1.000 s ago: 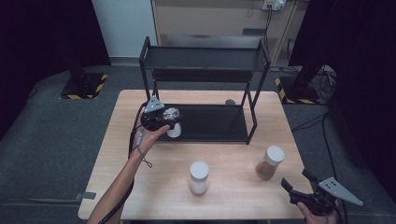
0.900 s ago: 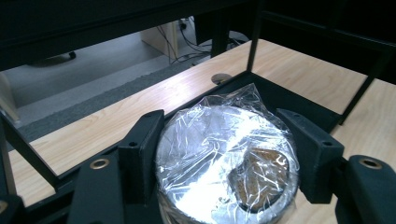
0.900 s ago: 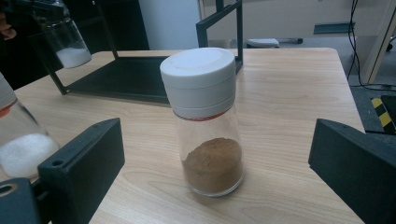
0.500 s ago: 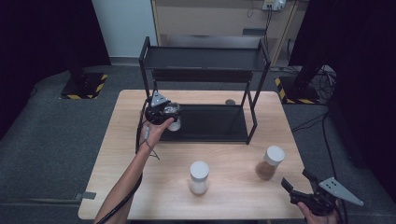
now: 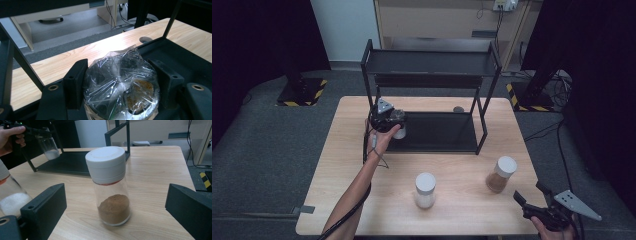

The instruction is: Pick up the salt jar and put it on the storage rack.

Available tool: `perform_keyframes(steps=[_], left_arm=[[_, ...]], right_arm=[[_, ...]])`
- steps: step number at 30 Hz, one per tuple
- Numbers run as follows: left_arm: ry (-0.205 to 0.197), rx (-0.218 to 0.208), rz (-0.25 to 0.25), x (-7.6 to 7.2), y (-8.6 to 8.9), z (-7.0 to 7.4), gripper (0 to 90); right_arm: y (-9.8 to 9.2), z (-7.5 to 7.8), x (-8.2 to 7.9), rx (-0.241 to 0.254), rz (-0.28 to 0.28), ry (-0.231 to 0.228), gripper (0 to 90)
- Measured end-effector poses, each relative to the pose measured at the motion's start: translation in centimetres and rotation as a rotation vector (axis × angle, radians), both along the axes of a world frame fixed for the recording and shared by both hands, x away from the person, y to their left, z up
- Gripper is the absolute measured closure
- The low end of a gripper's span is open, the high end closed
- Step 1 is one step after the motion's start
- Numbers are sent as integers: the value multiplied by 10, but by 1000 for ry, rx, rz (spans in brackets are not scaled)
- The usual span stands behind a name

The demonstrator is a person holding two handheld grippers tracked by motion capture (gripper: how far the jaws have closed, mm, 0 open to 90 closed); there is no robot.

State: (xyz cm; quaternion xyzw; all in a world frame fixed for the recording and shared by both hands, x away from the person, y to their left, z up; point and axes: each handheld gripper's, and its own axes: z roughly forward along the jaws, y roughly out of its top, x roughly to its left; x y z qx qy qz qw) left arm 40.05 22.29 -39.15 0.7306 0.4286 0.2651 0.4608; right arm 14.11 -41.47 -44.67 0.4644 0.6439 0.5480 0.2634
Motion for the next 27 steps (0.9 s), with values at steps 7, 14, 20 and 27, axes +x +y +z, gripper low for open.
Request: perform_keyframes(steps=[7,14,20,27], left_arm=[[8,14,-3,5,-5,-6,342],[26,19,1,8,-7,-14,342],[35,27,0,10,-8,-18,342],[25,31,-1,8,-9,-22,341]], right_arm=[[-1,0,0,2,0,0,40],[-2,-1,1,9,0,1,39],[-2,-1,1,13,0,2,39],[-2,-2,1,14,1,2,39]])
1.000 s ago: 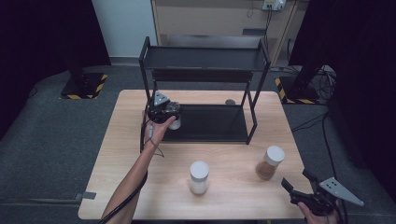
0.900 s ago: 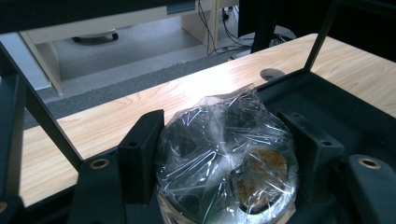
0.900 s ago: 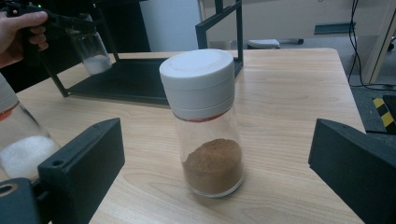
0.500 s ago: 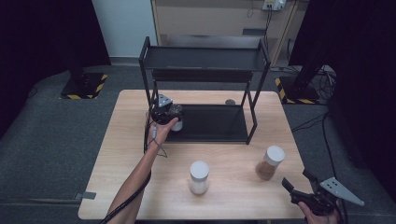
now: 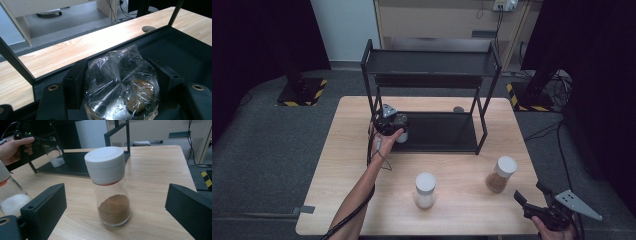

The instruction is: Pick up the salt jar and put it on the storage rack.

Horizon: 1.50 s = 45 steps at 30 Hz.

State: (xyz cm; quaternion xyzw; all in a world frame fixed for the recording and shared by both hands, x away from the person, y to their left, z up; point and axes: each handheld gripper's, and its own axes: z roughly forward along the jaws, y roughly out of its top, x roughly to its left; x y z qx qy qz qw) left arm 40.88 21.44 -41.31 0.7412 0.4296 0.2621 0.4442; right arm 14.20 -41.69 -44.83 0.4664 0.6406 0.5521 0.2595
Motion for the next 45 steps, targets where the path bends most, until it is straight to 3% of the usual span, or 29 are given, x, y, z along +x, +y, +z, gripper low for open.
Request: perform_keyframes(steps=[6,9,14,19,27,37,45], left_arm=[[-16,21,1,-1,-3,-1,324],[-18,33,7,-1,-6,2,228],[-36,28,5,-3,-6,7,161],[-82,0,-10,-8,-2,14,112],[-122,-29,-60,-17,4,39,65],[-119,-134,-139,-30,21,56,21],[-135,-145,-210,-49,33,64,19]], right_arm=[[0,0,0,0,1,-1,39],[0,0,0,0,1,-1,39],[0,0,0,1,1,-3,39],[0,0,0,0,1,-2,39],[0,0,0,0,4,-3,39],[1,1,0,-2,7,-5,39],[1,1,0,-3,10,-3,39]])
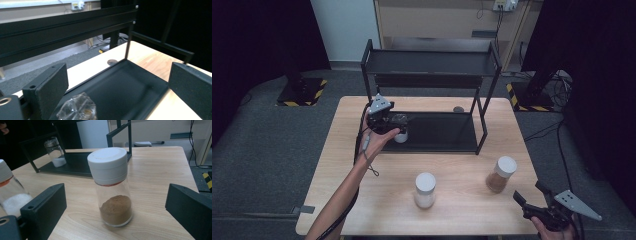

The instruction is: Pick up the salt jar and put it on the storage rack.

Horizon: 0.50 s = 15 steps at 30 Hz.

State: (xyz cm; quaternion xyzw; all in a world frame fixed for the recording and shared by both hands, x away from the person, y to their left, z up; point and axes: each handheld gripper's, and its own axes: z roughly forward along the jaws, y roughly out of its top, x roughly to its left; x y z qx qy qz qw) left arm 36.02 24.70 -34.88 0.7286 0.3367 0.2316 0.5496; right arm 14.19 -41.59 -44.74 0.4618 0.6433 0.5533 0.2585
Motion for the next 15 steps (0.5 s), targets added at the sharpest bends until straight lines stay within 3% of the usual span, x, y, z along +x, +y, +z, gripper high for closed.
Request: perform_keyframes(steps=[15], left_arm=[[-56,-15,-127,-46,21,8,18]], right_arm=[[0,0,0,-3,4,-2,39]])
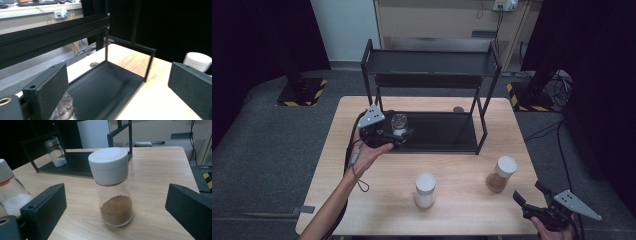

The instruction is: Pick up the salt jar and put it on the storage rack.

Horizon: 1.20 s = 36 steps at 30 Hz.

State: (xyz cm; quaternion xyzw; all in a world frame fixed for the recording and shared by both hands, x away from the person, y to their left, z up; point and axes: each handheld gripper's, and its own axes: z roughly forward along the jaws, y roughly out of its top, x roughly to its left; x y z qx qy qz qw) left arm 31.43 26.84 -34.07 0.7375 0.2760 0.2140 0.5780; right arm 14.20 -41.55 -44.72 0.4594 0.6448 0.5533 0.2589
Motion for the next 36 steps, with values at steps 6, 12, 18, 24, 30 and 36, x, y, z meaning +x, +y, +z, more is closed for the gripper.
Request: perform_keyframes(steps=[6,12,18,24,30,36], left_arm=[[-21,-24,-29,-24,13,-5,17],[-42,-56,-52,-46,26,-15,4],[-67,-69,-58,-66,37,-31,2],[-81,-80,-48,-84,46,-47,3],[-74,-88,-19,-99,54,-62,3],[-72,-84,27,-110,61,-76,4]], right_arm=[[1,0,1,-6,0,3,39],[2,1,0,-9,-3,3,39],[2,1,0,-11,-4,4,39],[2,1,0,-12,-6,6,39],[3,1,0,-16,-6,7,38],[3,2,0,-17,-7,7,38]])
